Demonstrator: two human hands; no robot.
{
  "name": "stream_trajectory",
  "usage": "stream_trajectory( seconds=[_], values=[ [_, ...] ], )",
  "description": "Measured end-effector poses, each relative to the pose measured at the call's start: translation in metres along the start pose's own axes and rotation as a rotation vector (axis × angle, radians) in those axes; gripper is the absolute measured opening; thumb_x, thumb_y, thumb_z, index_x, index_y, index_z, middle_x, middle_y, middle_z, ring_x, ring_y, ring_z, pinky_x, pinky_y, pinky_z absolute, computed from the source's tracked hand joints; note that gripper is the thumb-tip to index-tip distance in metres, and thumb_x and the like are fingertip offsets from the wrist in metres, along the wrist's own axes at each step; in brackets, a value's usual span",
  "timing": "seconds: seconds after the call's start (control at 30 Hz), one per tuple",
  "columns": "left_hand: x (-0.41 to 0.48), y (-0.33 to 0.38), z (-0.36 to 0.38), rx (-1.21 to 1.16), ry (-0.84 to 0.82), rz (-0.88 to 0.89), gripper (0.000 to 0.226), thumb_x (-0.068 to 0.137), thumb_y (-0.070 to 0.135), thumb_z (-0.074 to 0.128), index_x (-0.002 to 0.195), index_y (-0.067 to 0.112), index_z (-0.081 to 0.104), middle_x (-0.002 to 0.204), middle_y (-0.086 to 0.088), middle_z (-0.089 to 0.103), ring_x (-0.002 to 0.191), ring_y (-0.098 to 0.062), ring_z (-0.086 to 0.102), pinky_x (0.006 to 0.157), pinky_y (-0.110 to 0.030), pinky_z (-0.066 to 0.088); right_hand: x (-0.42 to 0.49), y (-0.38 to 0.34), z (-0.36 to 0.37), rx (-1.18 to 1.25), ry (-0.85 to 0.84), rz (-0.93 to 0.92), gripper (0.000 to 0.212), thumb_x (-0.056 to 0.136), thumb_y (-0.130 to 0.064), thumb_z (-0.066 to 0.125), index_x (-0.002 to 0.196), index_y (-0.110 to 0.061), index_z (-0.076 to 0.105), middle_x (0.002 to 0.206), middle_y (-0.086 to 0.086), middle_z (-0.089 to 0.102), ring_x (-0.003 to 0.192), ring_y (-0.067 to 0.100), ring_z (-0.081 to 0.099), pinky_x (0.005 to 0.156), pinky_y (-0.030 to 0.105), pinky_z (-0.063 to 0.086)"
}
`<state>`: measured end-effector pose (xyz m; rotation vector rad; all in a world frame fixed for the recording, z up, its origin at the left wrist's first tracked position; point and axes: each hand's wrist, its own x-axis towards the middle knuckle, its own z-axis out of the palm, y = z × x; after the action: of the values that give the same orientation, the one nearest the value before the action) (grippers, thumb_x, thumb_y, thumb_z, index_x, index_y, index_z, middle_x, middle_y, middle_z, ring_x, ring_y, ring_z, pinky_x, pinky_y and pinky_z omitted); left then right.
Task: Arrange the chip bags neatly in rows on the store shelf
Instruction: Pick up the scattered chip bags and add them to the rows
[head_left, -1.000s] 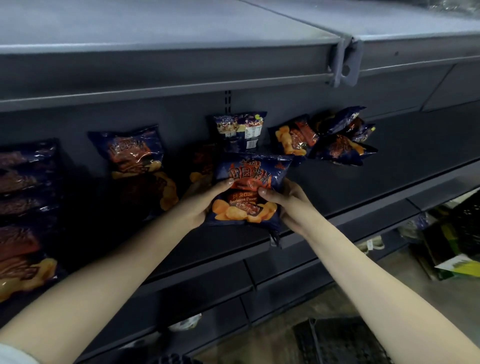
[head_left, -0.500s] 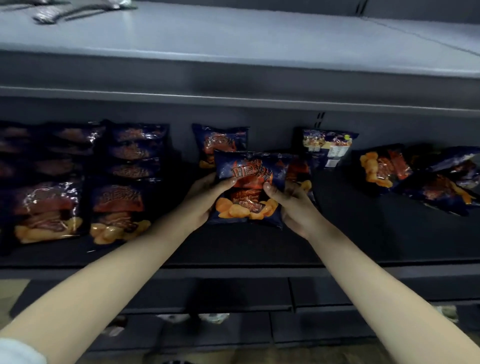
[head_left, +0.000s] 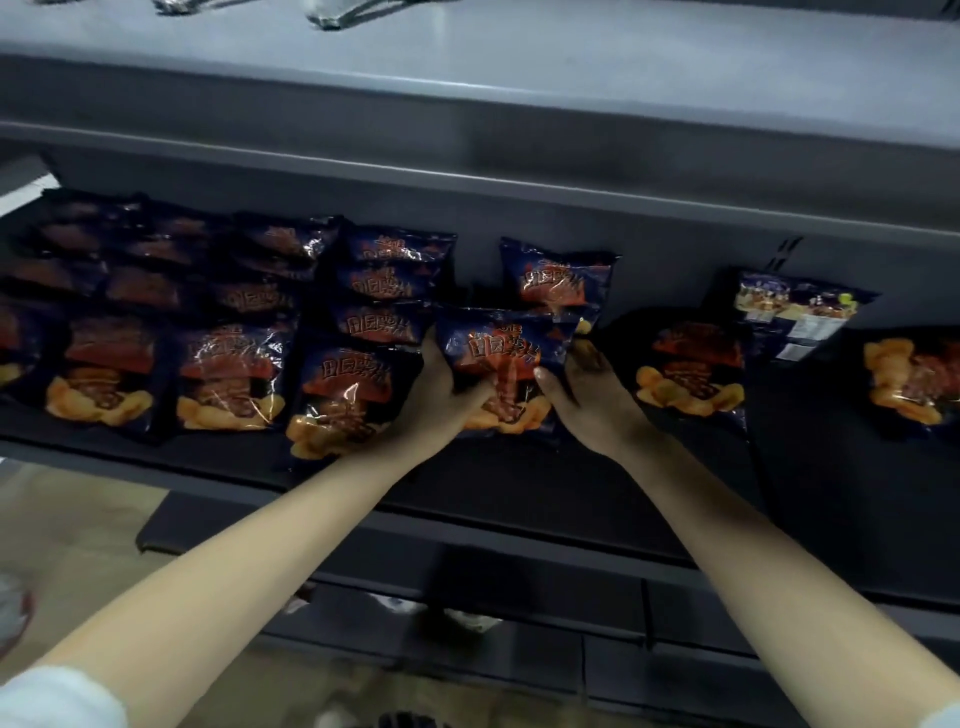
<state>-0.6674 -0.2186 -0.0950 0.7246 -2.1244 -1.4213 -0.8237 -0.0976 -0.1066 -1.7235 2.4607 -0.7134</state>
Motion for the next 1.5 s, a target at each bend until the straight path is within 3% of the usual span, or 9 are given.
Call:
stream_trajectory(
  seconds=[0.17, 0.3, 0.5, 0.6, 0.67, 0.77, 1.07, 1.4, 1.5],
  values=[
    [0.002, -0.003, 0.007, 0.031, -0.032, 0.033, 0.085, 0.083, 0.011, 0.067, 0.146, 0.013, 0.009, 0.109, 0.031, 0.035, 0.112, 0.001, 0.04, 0.076, 0.01, 0.028, -0.012, 0.007, -0.005, -0.099, -0.083, 0.028, 0.091, 0.084, -0.069, 0.002, 0.134, -0.005, 0.043, 0.133, 0.014, 0.046, 0.132, 0.028, 0.034, 0.115, 0.044, 0.02],
    [0.007, -0.003, 0.016, 0.005, -0.049, 0.052, 0.087, 0.08, 0.007, 0.068, 0.145, 0.015, 0.011, 0.119, 0.018, 0.041, 0.116, 0.0, 0.041, 0.092, -0.001, 0.031, -0.021, 0.017, -0.01, -0.117, -0.079, 0.047, 0.083, 0.089, -0.066, 0.01, 0.132, -0.005, 0.047, 0.132, 0.012, 0.049, 0.129, 0.027, 0.037, 0.113, 0.044, 0.025],
    [0.012, 0.0, 0.033, -0.005, -0.064, 0.106, 0.083, 0.079, 0.002, 0.068, 0.144, 0.014, 0.017, 0.113, 0.034, 0.029, 0.111, 0.009, 0.038, 0.085, 0.009, 0.024, -0.031, 0.025, -0.021, -0.158, -0.051, 0.099, 0.08, 0.089, -0.066, 0.014, 0.111, -0.002, 0.056, 0.118, 0.014, 0.054, 0.12, 0.029, 0.043, 0.11, 0.045, 0.027],
    [0.014, 0.004, 0.043, -0.016, -0.083, 0.098, 0.083, 0.08, 0.004, 0.068, 0.145, 0.013, 0.017, 0.11, 0.036, 0.027, 0.107, 0.012, 0.037, 0.083, 0.01, 0.023, -0.039, 0.033, -0.024, -0.167, -0.039, 0.148, 0.086, 0.085, -0.068, 0.008, 0.117, -0.003, 0.054, 0.124, 0.015, 0.052, 0.126, 0.03, 0.04, 0.112, 0.042, 0.025],
    [0.015, 0.006, 0.051, -0.022, -0.098, 0.11, 0.082, 0.08, 0.005, 0.068, 0.144, 0.013, 0.018, 0.112, 0.034, 0.031, 0.102, 0.018, 0.038, 0.083, 0.009, 0.025, -0.047, 0.04, -0.027, -0.165, -0.044, 0.17, 0.095, 0.083, -0.073, 0.001, 0.118, -0.003, 0.054, 0.127, 0.015, 0.05, 0.127, 0.029, 0.038, 0.112, 0.043, 0.025],
    [0.014, 0.01, 0.065, -0.044, -0.133, 0.113, 0.084, 0.08, 0.005, 0.068, 0.144, 0.014, 0.015, 0.122, 0.017, 0.038, 0.111, 0.007, 0.04, 0.084, 0.008, 0.027, -0.059, 0.053, -0.033, -0.181, -0.061, 0.216, 0.101, 0.081, -0.075, -0.006, 0.123, -0.005, 0.053, 0.132, 0.013, 0.047, 0.13, 0.029, 0.035, 0.112, 0.045, 0.026],
    [0.011, 0.023, 0.115, -0.066, -0.206, 0.118, 0.079, 0.083, 0.008, 0.066, 0.143, 0.015, 0.016, 0.117, 0.017, 0.044, 0.107, 0.007, 0.045, 0.077, 0.01, 0.029, -0.097, 0.085, -0.053, -0.18, -0.042, 0.285, 0.098, 0.083, -0.074, -0.004, 0.127, -0.008, 0.052, 0.134, 0.011, 0.048, 0.133, 0.025, 0.032, 0.114, 0.042, 0.024],
    [0.037, 0.022, 0.097, -0.051, -0.149, 0.161, 0.074, 0.084, 0.007, 0.065, 0.142, 0.017, 0.02, 0.111, 0.028, 0.043, 0.098, 0.03, 0.041, 0.08, 0.005, 0.034, -0.062, 0.055, -0.055, 0.131, 0.086, 0.286, 0.053, 0.1, -0.043, 0.035, 0.137, -0.006, 0.043, 0.147, 0.01, 0.038, 0.142, 0.023, 0.023, 0.118, 0.038, 0.014],
    [0.059, 0.024, 0.078, -0.071, -0.108, 0.14, 0.073, 0.085, 0.006, 0.063, 0.144, 0.019, 0.023, 0.115, 0.021, 0.047, 0.101, 0.018, 0.046, 0.084, -0.001, 0.038, -0.035, 0.045, -0.049, 0.174, 0.082, 0.336, 0.051, 0.1, -0.039, 0.036, 0.137, -0.004, 0.043, 0.146, 0.013, 0.038, 0.14, 0.026, 0.026, 0.116, 0.03, 0.015]
  ],
)
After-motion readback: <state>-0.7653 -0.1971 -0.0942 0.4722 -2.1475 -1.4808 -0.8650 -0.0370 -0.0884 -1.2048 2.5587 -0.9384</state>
